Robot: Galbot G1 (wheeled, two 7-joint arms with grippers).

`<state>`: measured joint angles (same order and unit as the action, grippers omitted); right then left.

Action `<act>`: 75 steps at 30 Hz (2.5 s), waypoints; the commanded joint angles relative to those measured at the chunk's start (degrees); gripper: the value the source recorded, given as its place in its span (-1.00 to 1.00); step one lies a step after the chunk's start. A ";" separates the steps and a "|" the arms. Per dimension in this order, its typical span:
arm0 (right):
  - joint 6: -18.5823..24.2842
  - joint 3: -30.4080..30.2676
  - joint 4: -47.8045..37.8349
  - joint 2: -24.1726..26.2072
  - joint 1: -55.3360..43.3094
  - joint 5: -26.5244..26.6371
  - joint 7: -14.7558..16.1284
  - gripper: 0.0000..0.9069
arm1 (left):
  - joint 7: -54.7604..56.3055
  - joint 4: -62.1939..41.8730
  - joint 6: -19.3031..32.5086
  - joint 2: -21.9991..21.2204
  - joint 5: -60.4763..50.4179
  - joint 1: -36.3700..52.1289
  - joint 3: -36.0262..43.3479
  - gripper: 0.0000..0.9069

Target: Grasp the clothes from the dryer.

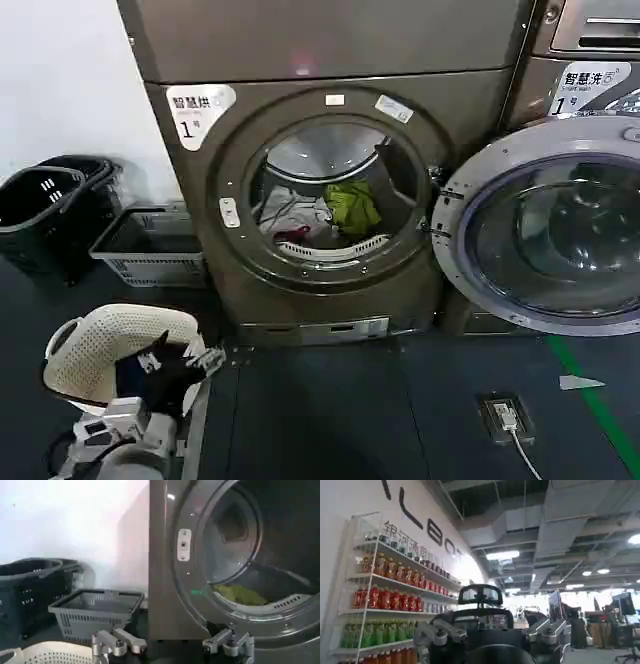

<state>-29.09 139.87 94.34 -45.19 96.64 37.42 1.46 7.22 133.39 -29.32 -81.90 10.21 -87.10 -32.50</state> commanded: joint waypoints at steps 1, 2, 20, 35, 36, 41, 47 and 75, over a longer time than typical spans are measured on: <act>1.79 -0.18 0.02 -0.13 -0.03 1.48 1.39 1.00 | 0.28 -0.03 0.01 0.10 -0.05 -0.01 0.13 1.00; 1.78 -0.22 0.12 -0.21 -0.10 1.81 1.30 1.00 | 0.26 0.03 0.03 0.10 -0.04 -0.01 0.14 1.00; 2.21 -0.33 1.07 -0.91 -0.24 2.70 1.78 1.00 | 0.32 0.40 0.22 -0.23 -1.17 -0.49 0.52 1.00; 2.28 -0.38 0.93 -0.90 -0.50 2.75 2.74 1.00 | -0.23 0.80 -0.31 -0.48 -1.08 -0.46 0.67 1.00; 2.28 -0.42 0.93 -0.89 -0.54 2.73 2.79 1.00 | -0.24 0.75 -0.34 -0.53 -1.12 -0.45 0.72 1.00; 2.31 -0.31 0.84 -0.80 -0.56 2.74 3.02 1.00 | -0.28 0.91 -0.36 -0.64 -1.08 -0.46 0.64 1.00; 2.37 -0.39 0.88 -0.91 -0.69 2.70 3.59 1.00 | -0.41 1.01 -0.45 -0.66 -0.99 -0.42 0.49 1.00; 5.00 -0.85 0.74 -1.11 -0.84 2.78 5.52 1.00 | -0.99 1.45 -0.95 -1.01 -0.89 -0.30 0.70 1.00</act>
<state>-25.43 139.04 95.03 -46.34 95.76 40.14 6.43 6.30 134.78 -30.23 -82.92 9.30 -87.39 -31.88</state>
